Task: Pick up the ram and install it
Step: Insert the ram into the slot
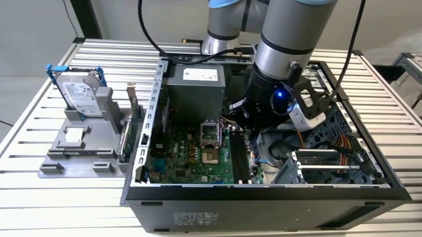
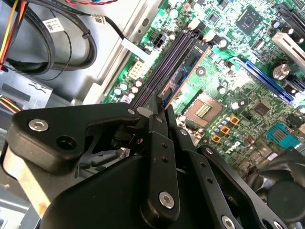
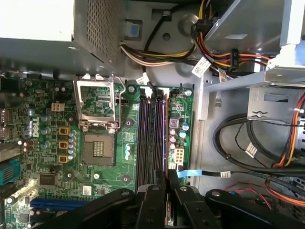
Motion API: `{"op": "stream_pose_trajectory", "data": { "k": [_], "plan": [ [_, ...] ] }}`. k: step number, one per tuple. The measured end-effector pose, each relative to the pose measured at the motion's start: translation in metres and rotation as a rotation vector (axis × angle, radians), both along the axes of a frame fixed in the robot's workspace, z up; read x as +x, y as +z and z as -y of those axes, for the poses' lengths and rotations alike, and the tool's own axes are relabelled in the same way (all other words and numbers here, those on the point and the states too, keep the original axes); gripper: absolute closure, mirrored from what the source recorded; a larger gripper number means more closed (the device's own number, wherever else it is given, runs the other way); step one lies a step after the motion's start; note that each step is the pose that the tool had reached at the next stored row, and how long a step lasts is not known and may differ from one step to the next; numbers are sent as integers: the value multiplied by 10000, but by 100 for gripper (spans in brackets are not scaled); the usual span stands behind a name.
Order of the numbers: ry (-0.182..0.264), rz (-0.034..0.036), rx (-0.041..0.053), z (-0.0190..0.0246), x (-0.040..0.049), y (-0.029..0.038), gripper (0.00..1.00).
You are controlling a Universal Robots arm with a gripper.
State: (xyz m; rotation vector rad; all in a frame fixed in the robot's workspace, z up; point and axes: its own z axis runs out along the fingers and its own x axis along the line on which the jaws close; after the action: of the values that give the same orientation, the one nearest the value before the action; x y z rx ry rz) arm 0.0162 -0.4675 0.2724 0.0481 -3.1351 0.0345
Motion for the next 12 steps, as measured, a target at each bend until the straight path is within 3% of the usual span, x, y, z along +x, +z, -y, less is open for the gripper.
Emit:
{"op": "stream_pose_trajectory", "data": {
  "k": [7, 12],
  "plan": [
    [0, -5, -8, 0, 0, -82, 100],
    [0, -20, -10, 0, 0, -89, 100]
  ]
}}
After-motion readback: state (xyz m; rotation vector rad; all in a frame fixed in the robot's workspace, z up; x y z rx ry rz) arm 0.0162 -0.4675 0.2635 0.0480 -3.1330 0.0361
